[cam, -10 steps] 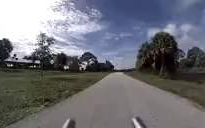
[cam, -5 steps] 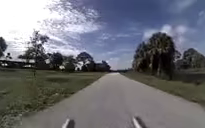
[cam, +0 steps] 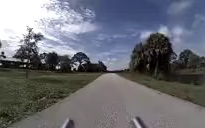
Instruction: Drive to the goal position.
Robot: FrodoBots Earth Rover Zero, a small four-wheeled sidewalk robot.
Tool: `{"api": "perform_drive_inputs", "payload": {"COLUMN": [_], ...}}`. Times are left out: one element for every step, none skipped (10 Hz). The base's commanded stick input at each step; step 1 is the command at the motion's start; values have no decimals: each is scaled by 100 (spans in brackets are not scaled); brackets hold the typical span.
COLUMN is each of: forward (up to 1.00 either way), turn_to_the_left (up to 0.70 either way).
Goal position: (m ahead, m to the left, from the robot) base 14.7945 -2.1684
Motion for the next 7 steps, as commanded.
{"api": "perform_drive_inputs", "payload": {"forward": [69, 69, 69, 69, 69, 69, 69], "turn_to_the_left": [3, 3, 3, 3, 3, 3, 3]}}
